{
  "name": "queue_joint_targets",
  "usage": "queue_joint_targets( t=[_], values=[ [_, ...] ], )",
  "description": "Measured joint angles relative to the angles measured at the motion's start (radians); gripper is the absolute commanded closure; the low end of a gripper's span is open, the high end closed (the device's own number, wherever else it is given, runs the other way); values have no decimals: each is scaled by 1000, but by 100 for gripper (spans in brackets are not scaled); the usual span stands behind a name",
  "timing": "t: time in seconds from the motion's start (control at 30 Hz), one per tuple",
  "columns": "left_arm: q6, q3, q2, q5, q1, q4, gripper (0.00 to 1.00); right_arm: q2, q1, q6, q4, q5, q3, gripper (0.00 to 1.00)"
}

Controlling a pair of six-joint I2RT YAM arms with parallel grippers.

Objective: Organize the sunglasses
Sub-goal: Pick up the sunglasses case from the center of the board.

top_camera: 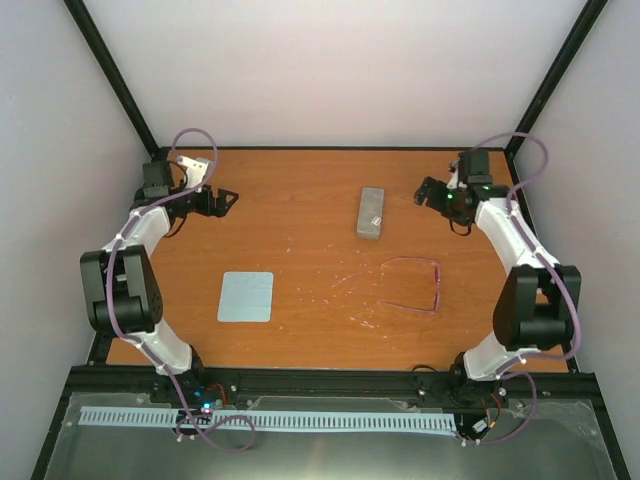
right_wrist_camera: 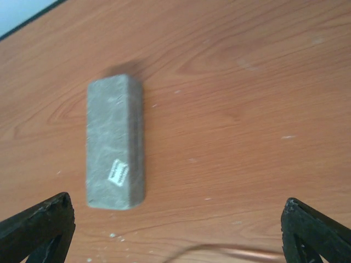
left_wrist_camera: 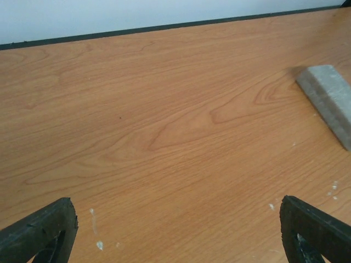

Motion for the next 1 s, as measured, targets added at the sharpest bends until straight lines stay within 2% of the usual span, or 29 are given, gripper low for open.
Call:
queue_joint_targets(
  t=[0.13, 0.23, 0.27, 0.33, 0.5, 0.77, 1.0],
  values=[
    [41, 56, 74, -37, 0, -19, 1, 105, 83, -4, -37, -43, 76, 2],
    [59, 108, 122, -75, 0, -35, 1, 248, 167, -33, -126, -15, 258, 33],
    [63, 125, 136, -86, 0, -41, 1, 307, 198, -47, -153, 2, 336, 33],
    [70, 157, 161, -110, 0, -50, 1, 416, 256, -63, -206, 39, 478, 23],
    [78, 181, 182, -147, 0, -69, 1, 632, 359, -79, -349, 100, 717, 17],
    [84, 187, 201, -175, 0, -78, 0, 743, 348, -51, -486, 129, 833, 9],
    [84, 189, 214, -185, 0, -78, 1, 775, 346, -48, -525, 127, 883, 9]
  ],
)
